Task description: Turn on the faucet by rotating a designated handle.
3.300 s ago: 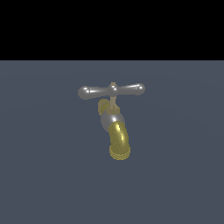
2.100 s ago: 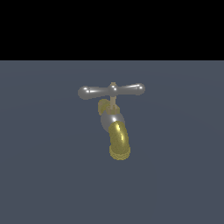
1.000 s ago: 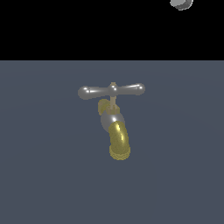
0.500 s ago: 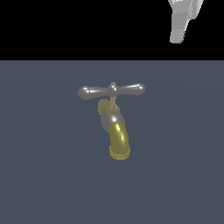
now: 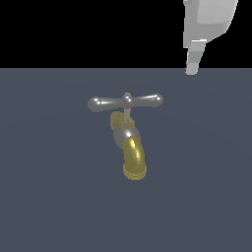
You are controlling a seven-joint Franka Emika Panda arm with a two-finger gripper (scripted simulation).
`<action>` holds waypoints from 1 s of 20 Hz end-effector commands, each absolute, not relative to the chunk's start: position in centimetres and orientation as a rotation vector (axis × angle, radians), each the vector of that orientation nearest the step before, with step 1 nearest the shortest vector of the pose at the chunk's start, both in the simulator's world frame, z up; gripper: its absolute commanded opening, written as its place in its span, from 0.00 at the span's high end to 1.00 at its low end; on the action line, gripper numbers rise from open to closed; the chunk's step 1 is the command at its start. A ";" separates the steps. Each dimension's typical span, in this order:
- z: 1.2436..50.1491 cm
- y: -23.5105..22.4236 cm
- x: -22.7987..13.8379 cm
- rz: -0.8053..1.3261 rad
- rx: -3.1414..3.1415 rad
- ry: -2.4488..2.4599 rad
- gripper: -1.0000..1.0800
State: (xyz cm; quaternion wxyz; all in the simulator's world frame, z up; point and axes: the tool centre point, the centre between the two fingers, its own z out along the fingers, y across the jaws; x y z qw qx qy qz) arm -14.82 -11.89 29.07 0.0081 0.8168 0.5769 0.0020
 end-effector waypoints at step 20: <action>22.0 -11.7 -8.9 -0.001 2.112 2.316 1.00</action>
